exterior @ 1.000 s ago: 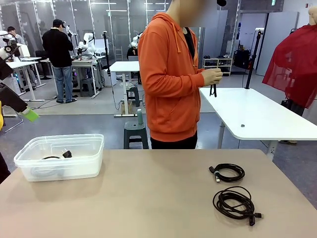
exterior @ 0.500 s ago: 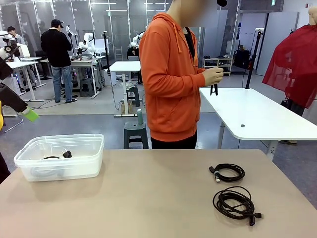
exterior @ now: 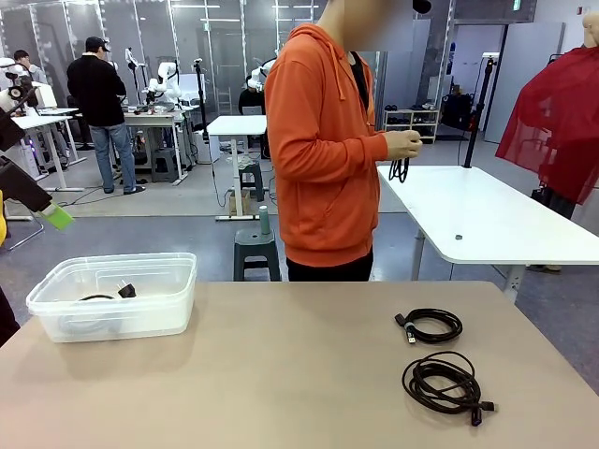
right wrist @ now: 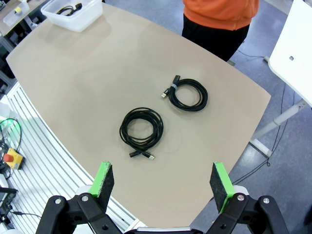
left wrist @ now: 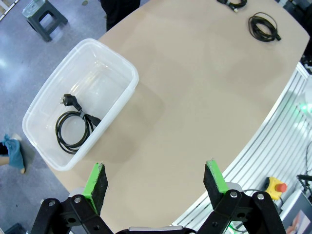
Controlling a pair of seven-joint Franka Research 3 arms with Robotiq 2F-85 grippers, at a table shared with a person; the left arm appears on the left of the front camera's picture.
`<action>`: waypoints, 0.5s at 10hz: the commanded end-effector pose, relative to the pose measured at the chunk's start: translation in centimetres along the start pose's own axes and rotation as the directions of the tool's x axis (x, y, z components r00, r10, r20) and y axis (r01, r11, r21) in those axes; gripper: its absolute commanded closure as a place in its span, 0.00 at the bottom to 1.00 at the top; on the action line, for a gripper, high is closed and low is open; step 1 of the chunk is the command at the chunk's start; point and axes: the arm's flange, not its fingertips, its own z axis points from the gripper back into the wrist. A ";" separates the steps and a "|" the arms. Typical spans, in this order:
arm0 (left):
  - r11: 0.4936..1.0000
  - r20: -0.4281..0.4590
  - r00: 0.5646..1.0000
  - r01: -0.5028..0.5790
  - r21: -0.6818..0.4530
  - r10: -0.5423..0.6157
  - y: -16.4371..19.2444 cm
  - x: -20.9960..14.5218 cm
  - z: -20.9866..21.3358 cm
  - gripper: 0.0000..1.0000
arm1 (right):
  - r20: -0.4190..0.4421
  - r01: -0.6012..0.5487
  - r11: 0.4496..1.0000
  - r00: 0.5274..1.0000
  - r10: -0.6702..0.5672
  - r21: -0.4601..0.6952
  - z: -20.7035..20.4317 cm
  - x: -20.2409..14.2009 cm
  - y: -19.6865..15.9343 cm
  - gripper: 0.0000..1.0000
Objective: Organize and store the cables.
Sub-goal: Place the Power Cable into the Organizing box.
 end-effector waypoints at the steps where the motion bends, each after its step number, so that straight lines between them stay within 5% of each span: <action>1: 1.000 0.003 1.000 -0.006 -0.002 0.006 -0.3 -0.3 0.0 0.00 | 0.007 -0.004 1.000 1.000 0.004 0.001 0.0 0.0 0.1 0.00; 5: 1.000 0.003 1.000 -0.006 -0.002 0.006 -0.3 -0.3 0.0 0.00 | 0.007 -0.004 1.000 1.000 0.004 0.001 0.0 0.0 0.1 0.00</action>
